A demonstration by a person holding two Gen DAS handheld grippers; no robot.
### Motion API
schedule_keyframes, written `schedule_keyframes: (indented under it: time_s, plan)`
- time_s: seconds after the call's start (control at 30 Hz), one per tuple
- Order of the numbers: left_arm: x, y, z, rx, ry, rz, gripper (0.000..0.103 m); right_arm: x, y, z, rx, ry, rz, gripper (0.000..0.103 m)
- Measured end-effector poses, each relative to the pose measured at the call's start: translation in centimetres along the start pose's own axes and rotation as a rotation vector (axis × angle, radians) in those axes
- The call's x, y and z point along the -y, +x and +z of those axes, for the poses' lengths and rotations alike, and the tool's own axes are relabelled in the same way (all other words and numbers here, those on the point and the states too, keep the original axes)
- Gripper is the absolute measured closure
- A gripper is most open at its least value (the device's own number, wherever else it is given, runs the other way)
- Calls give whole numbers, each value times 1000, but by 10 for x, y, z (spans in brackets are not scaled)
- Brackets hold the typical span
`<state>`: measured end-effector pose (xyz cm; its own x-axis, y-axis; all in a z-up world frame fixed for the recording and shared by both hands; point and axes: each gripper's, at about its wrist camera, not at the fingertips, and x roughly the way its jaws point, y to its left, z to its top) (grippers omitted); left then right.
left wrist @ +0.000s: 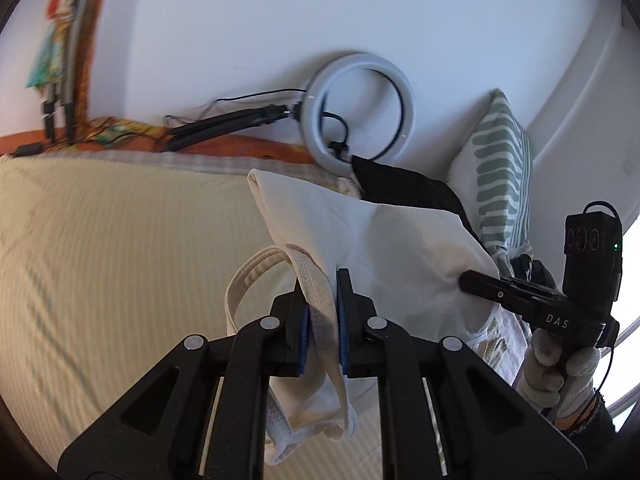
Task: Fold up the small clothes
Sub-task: 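Carry the folded top with both grippers over the stack of black clothes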
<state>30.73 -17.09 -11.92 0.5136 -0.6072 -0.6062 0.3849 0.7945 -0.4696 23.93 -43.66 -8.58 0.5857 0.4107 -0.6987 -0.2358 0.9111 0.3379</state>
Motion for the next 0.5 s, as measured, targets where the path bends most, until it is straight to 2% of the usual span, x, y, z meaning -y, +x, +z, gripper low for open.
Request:
schedule_keyframes:
  time_s: [0.3, 0.5]
  plan:
    - [73, 74, 39, 7, 72, -61, 93, 80, -40, 34, 70, -43, -145, 95]
    - [110, 124, 62, 19, 95, -86, 93, 126, -50, 62, 106, -50, -221, 95]
